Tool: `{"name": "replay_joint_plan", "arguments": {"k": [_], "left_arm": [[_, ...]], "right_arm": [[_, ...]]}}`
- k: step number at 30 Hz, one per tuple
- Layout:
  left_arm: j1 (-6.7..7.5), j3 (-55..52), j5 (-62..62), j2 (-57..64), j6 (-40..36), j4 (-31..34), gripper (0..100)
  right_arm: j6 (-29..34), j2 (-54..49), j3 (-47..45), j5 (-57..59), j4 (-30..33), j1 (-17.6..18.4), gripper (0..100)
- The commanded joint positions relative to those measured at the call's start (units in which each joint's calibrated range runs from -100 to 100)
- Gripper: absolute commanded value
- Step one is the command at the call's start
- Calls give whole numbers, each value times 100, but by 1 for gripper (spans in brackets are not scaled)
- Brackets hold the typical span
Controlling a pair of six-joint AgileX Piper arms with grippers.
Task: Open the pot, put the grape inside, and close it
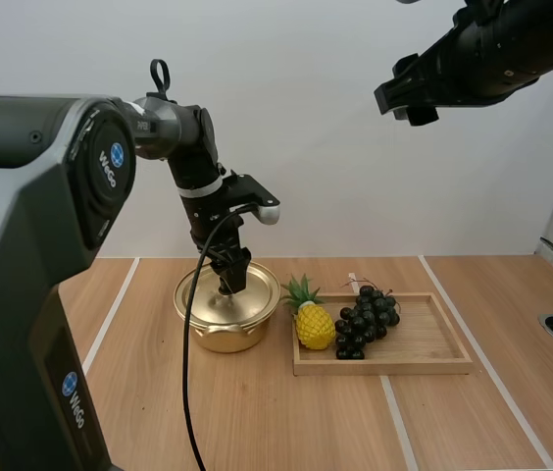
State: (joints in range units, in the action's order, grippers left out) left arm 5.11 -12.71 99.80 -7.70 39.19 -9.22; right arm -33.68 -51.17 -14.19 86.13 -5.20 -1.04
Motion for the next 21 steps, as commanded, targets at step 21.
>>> {"name": "replay_joint_plan", "arguments": {"k": [21], "left_arm": [[21, 94, -202, -433, -57, 28, 100]], "right_arm": [[-62, -80, 52, -21, -149, -25, 100]]}}
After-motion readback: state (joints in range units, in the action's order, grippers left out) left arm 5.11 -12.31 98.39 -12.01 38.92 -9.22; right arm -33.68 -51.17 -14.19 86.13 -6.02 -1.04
